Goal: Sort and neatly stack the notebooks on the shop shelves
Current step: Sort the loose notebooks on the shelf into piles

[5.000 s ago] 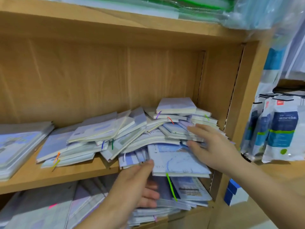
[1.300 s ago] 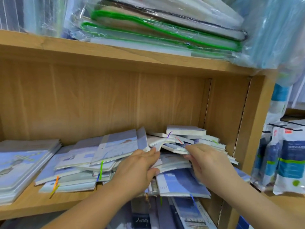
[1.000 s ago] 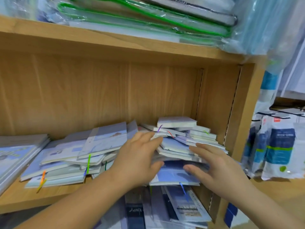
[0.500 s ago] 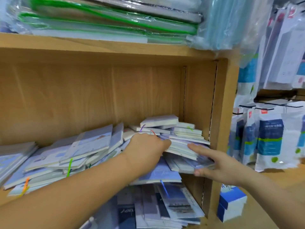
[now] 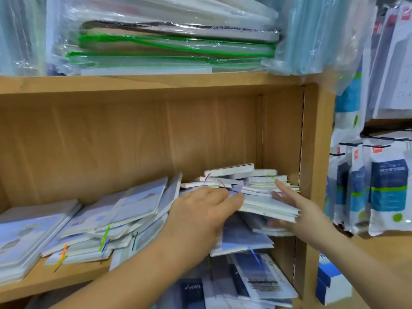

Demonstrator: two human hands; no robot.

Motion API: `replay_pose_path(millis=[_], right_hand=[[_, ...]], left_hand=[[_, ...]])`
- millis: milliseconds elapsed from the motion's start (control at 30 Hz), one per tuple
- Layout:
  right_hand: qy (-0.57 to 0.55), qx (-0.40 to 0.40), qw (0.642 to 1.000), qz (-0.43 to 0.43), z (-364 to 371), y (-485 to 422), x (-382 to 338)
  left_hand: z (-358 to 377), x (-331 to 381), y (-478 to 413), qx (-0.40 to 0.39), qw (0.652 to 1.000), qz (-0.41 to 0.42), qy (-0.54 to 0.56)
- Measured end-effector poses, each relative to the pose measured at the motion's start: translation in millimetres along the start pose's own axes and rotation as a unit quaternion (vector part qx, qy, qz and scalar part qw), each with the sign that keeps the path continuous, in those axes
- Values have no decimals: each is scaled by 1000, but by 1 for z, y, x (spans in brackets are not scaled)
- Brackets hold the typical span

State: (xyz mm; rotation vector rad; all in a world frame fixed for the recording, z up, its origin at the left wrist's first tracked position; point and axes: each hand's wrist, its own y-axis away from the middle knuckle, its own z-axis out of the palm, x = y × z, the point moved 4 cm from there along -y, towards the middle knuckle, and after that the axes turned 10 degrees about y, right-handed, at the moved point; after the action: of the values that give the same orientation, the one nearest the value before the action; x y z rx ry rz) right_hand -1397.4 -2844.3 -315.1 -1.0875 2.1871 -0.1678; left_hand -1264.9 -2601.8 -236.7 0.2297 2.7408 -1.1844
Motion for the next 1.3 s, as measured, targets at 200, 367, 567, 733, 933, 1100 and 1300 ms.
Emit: replay_pose_path(millis=[200,367,567,733,933,1100,1300], right_hand=[[71,-87,991,-68,-16,34,-31],[218,-124,953,-167,-9,87,-73],[277,-17,935,-219,15,75,-169],[354,13,901,-251,34,79,-188],[337,120,905,-230,3,52,-200],[304,196,894,-266,-22,71,-217],[348,233,853,-312,-22,117,-206]], left_hand=[[17,-4,41,-52,993,-12,110],[6,-43,95,-63,987,-139,57],[5,-71,134,-120,959,-250,51],[15,-73,129,-126,963,-236,20],[11,-70,125,-57,976,-201,-62],[18,-78,122,-45,970,-238,-35],[35,-89,119,-120,944,-305,33]])
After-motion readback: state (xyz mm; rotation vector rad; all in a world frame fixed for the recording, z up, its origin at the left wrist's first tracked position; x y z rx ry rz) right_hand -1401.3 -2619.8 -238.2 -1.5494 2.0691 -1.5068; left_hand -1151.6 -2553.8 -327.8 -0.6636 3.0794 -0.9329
